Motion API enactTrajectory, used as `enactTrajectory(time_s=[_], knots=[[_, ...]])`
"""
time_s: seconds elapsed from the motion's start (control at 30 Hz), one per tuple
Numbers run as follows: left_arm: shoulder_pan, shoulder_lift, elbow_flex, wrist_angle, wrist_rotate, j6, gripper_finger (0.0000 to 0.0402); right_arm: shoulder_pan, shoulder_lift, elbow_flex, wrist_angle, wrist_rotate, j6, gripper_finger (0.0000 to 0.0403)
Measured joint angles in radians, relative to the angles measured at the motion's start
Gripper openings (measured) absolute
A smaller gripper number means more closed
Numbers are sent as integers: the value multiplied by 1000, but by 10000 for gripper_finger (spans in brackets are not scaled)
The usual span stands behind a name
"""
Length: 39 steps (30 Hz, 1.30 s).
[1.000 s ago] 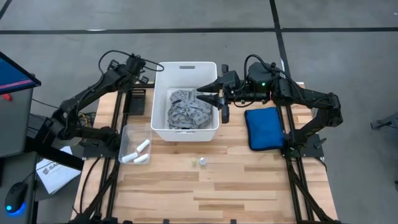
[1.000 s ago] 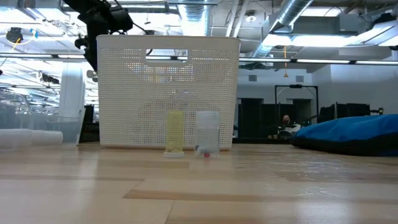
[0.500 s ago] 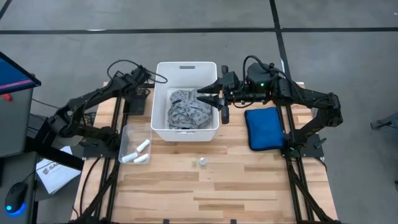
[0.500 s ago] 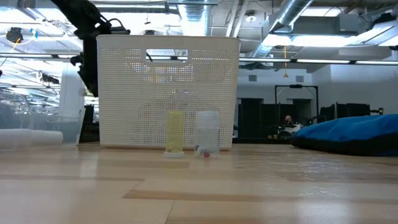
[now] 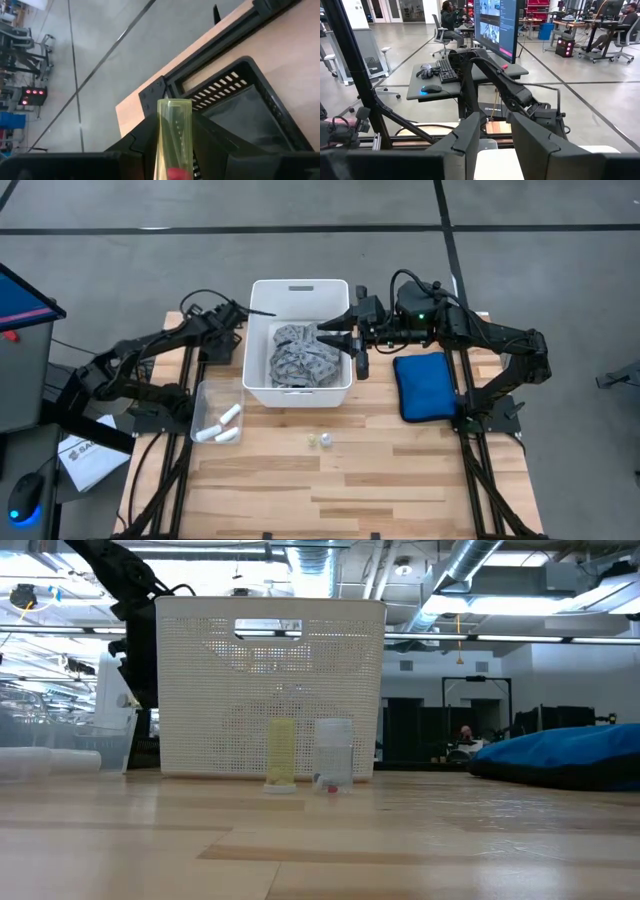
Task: Pick & Place Medicine items
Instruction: Put the right yellow pill bottle into the black bin, then put the yellow pill bottle into the black bin
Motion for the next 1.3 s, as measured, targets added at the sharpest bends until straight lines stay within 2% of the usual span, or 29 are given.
enactTrajectory(time_s=[0.2,0.7,0.87,1.07,1.2,1.3], knots=[[-12,-1,-60,94,-11,28,110,0,0,0,0,0,0,109],[-16,-6,-62,99,6,5,160,-1,0,0,0,3,0,109],[-17,-70,-63,78,70,22,167,-1,0,0,0,4,0,109],[-30,-134,-63,62,93,53,166,-6,0,0,1,4,0,109],[-45,-199,-63,63,89,55,168,-11,0,0,4,4,0,109],[-60,-270,-61,64,16,56,168,-15,0,0,6,4,0,109]])
